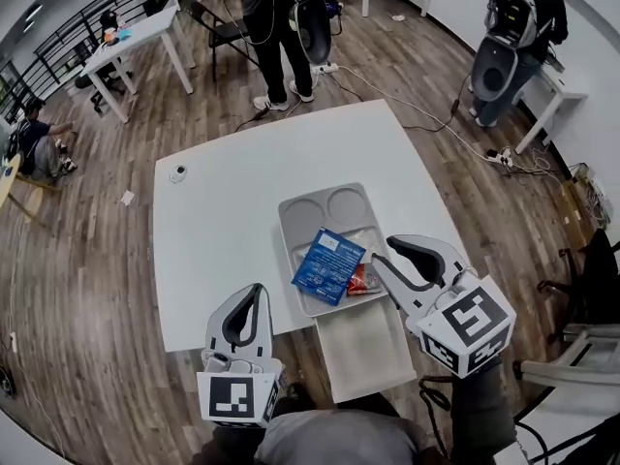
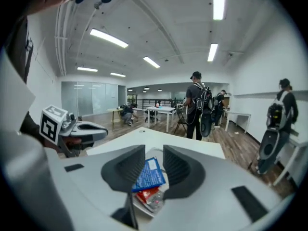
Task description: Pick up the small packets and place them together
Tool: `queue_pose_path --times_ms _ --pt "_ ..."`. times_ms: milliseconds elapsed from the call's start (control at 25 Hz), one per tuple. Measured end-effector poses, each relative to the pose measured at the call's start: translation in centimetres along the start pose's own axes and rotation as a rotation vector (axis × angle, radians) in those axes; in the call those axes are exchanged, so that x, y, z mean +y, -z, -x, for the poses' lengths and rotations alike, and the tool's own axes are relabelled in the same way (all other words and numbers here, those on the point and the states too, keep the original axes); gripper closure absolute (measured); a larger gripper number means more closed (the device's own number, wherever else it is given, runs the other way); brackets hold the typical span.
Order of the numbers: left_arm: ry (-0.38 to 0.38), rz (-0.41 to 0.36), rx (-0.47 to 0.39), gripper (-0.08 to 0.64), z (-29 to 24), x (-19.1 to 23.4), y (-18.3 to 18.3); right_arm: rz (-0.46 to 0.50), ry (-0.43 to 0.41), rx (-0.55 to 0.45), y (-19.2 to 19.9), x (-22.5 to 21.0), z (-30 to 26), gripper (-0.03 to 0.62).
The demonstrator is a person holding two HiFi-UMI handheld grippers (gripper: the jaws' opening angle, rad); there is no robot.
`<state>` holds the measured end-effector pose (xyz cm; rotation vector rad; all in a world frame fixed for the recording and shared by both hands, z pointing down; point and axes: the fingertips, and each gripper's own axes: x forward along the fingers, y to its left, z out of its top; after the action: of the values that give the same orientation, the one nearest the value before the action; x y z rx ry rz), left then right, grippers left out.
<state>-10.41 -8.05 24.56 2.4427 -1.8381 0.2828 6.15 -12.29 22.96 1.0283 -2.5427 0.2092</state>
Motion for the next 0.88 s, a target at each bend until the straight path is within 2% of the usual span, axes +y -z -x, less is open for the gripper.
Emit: queue_pose_path --times_ms 160,320,560,760,880 --pt "0.062 -0.014 -0.051 0.56 1.6 -1.1 -1.9 -0.133 0.013 -0.163 -1.8 3.7 2.4 0.472" --pt "0.112 -0.02 -0.074 0.56 3.8 -2.2 -2.4 -0.151 0.03 -0.291 -1.7 8.8 3.9 0.472" --pt "0.161 -0.021 -0.122 0.56 8.8 -3.2 -3.9 -0.148 0.079 -0.376 -1.4 16.0 6.1 0.479" --pt "0.247 -0.005 -0.139 0.56 11.0 -5.2 -5.1 -0.181 0.163 -0.406 -1.1 17.5 8.5 0.539" --pt "0.23 -0.015 -0.145 0.56 13.3 -3.9 -6.0 -0.189 0.155 -0.426 -2.2 19.6 8.6 0.565"
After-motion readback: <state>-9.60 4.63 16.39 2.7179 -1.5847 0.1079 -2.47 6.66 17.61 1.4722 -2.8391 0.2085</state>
